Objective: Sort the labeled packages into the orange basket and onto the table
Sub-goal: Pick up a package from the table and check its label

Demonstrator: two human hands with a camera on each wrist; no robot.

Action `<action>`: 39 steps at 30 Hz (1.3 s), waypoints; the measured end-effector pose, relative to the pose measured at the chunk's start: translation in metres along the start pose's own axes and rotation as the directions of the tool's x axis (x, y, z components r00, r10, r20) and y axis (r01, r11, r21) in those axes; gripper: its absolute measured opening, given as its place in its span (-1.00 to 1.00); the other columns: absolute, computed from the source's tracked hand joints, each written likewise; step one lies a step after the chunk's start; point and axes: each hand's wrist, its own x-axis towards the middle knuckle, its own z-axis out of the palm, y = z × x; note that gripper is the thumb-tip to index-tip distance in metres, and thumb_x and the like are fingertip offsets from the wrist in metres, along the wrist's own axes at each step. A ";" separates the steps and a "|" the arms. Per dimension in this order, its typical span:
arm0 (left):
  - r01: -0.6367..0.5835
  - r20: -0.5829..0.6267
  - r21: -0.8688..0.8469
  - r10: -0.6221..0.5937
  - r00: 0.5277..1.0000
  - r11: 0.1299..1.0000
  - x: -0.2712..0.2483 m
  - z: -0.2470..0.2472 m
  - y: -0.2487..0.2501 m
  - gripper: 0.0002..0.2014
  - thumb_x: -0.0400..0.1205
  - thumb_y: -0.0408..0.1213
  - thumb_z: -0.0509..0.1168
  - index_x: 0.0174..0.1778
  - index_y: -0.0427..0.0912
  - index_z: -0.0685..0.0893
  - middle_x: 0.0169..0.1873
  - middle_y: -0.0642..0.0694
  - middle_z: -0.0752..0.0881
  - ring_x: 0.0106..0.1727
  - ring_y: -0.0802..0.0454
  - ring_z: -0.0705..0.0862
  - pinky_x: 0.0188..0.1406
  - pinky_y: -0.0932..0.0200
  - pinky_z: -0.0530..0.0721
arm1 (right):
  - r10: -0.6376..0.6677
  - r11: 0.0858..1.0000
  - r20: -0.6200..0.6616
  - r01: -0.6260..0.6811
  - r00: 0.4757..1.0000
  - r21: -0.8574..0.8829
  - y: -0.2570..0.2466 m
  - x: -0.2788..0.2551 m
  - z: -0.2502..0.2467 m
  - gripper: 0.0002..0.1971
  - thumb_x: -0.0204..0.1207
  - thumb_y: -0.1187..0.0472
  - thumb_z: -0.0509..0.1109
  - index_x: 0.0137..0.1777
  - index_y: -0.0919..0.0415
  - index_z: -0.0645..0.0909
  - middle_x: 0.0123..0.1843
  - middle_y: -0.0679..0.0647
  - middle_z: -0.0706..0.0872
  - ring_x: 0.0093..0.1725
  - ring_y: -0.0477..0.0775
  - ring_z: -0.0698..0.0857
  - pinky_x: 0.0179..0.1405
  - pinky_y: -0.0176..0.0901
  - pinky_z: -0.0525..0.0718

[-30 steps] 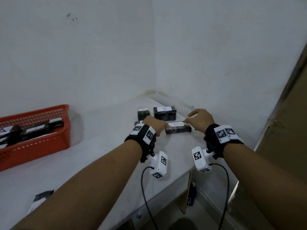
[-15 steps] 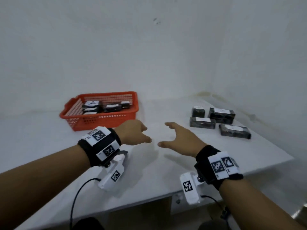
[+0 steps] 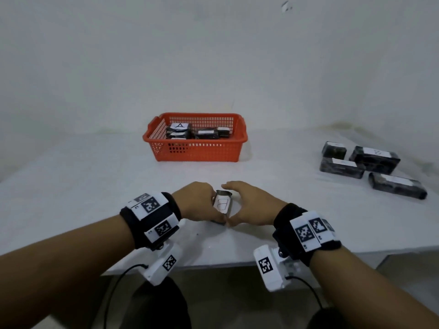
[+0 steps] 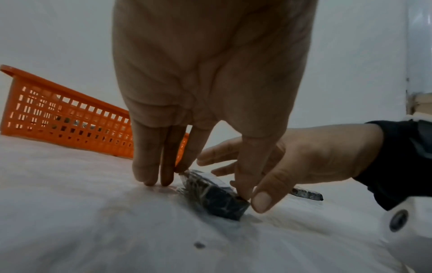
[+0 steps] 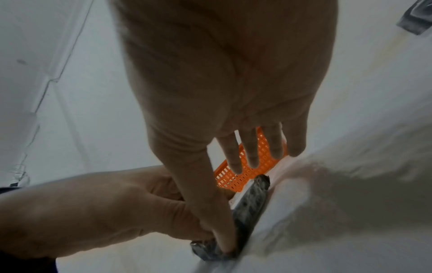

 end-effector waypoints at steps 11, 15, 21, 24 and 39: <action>-0.003 -0.005 -0.093 0.002 1.000 0.996 0.000 0.001 0.001 -0.68 0.48 -0.09 0.53 0.10 -0.15 0.86 -0.05 -0.14 0.85 -0.14 -0.04 0.73 -0.22 0.11 0.66 | -0.009 0.999 -0.076 0.006 0.997 -0.044 0.007 0.011 -0.002 -0.38 0.50 0.21 0.63 0.56 0.01 0.56 0.29 -0.08 0.70 0.08 -0.10 0.61 0.10 -0.33 0.48; -0.040 0.030 -0.052 0.041 0.999 0.998 -0.003 -0.002 -0.001 -0.64 0.44 -0.06 0.60 0.12 -0.09 0.89 -0.05 -0.10 0.88 -0.01 -0.08 0.80 -0.04 0.01 0.77 | 0.014 0.997 -0.065 -0.018 0.998 -0.069 0.007 0.014 -0.002 -0.52 0.50 0.18 0.64 0.43 0.02 0.70 0.09 -0.14 0.70 -0.03 -0.15 0.62 -0.10 -0.38 0.48; -0.086 -0.052 -0.139 0.079 0.995 0.987 -0.005 -0.015 -0.009 -0.70 0.42 -0.20 0.57 0.09 -0.02 0.92 -0.09 0.02 0.91 -0.06 -0.01 0.83 -0.03 0.02 0.79 | 0.023 0.995 -0.113 -0.012 0.993 0.097 0.014 0.011 -0.006 -0.57 0.48 0.14 0.65 0.35 0.01 0.73 0.26 -0.13 0.76 0.03 -0.13 0.73 0.05 -0.31 0.62; -0.110 -0.058 -0.298 0.097 0.994 0.948 -0.006 -0.024 -0.013 -0.64 0.44 -0.28 0.58 0.16 0.05 0.90 -0.16 0.09 0.91 -0.26 0.16 0.83 0.00 0.06 0.82 | 0.019 0.961 -0.112 0.013 0.994 0.275 0.018 0.008 -0.010 -0.54 0.51 0.20 0.63 0.42 0.08 0.71 0.26 -0.10 0.80 0.11 -0.08 0.80 0.24 -0.21 0.69; -0.295 -0.292 -0.835 0.079 0.953 0.466 0.003 -0.020 -0.011 -0.67 0.54 -0.39 0.60 0.24 -0.22 0.83 0.06 -0.26 0.89 0.04 -0.05 0.86 0.10 0.34 0.78 | 0.073 0.538 -0.265 0.185 0.962 0.822 0.022 -0.008 -0.018 -0.79 0.58 0.37 0.55 0.18 0.38 0.77 0.12 0.37 0.86 0.00 0.23 0.87 0.15 -0.04 0.83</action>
